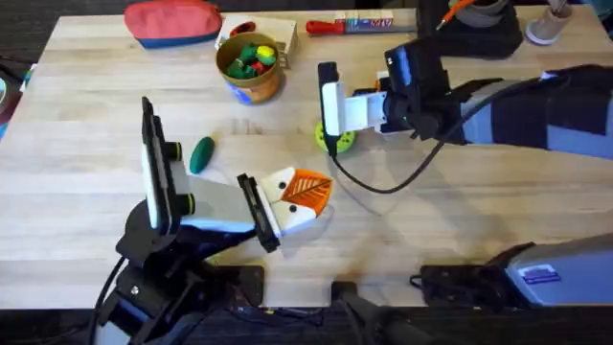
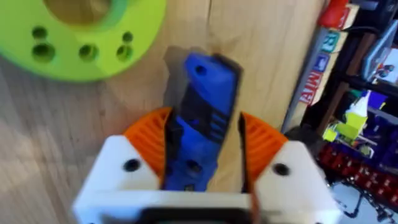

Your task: Pick up the gripper from the table and insert it into the empty holder that is missing its gripper. Then pick up a screw, insert it into the mounting hole, and use the screwdriver to tighten it. Finally, clean up the table by picking up the vegetable and placing it into the bucket.

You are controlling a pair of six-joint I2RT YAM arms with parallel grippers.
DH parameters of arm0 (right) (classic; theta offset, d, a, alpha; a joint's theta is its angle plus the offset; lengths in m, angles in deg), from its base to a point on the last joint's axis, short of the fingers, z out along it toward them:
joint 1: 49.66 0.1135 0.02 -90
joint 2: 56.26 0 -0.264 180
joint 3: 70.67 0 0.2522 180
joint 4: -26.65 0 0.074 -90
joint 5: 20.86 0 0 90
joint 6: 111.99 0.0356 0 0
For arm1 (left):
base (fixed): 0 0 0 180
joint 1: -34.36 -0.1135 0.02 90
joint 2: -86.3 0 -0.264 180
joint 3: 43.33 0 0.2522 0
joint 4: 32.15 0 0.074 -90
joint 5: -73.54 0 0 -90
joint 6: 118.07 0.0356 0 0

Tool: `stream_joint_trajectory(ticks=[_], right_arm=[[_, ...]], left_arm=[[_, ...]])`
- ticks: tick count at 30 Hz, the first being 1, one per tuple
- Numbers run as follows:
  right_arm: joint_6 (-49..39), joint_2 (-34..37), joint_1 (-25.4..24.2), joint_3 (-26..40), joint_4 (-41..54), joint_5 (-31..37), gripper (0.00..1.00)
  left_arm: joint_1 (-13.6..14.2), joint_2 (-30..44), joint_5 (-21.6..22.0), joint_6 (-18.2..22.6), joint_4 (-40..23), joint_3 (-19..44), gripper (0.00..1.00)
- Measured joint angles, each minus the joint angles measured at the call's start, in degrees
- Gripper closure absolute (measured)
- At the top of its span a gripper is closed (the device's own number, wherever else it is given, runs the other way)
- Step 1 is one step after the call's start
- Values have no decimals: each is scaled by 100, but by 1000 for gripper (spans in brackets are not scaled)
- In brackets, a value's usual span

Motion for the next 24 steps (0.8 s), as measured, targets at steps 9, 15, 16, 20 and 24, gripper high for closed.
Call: stream_joint_trajectory(ticks=[9,15,16,20,24], right_arm=[[906,-115,80,72,6,-14,11],[2083,-882,80,70,388,-60,10],[2317,-1094,80,70,500,-61,10],[3391,-2033,80,72,1273,-63,11],[4508,-2823,80,72,2076,-65,10]], left_arm=[[0,0,0,1,0,0,996],[0,0,-2,-1,0,0,996],[0,0,0,0,0,0,996],[0,0,-2,0,0,0,996],[0,0,0,20,2,0,491]])
